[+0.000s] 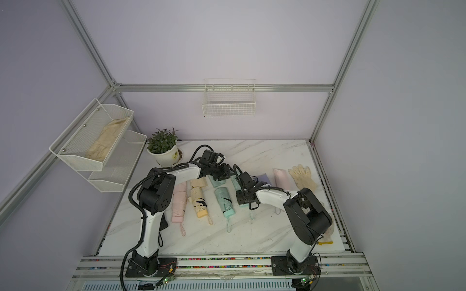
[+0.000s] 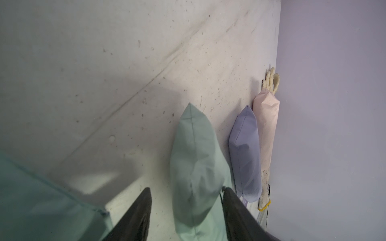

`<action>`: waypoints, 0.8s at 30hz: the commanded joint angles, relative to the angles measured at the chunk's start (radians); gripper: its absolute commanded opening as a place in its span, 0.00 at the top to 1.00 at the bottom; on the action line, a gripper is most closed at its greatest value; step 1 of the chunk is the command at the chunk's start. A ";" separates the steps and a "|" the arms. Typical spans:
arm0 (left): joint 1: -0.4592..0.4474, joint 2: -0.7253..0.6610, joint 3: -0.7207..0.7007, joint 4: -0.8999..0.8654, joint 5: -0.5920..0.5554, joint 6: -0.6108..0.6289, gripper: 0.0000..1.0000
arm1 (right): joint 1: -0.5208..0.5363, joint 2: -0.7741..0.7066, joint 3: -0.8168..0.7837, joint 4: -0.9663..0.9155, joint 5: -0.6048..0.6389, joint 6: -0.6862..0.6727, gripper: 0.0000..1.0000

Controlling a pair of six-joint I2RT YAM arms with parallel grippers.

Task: Take umbrellas out of sleeves
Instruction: Take out the umbrella from the umbrella sleeve.

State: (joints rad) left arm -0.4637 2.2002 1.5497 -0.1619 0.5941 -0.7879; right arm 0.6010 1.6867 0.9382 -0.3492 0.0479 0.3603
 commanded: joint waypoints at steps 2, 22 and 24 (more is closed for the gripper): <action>-0.015 0.009 0.099 0.054 -0.008 -0.031 0.45 | -0.003 -0.045 -0.015 0.049 -0.031 -0.009 0.58; -0.037 0.022 0.105 0.021 0.015 -0.004 0.57 | -0.022 -0.102 -0.053 0.064 0.017 0.022 0.57; -0.039 0.027 0.110 0.020 0.014 -0.002 0.62 | -0.024 -0.102 -0.053 0.064 0.012 0.022 0.57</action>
State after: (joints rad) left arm -0.4904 2.2108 1.6241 -0.1505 0.5949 -0.8093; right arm 0.5838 1.6188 0.8864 -0.3325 0.0444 0.3775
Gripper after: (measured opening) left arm 0.397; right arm 0.454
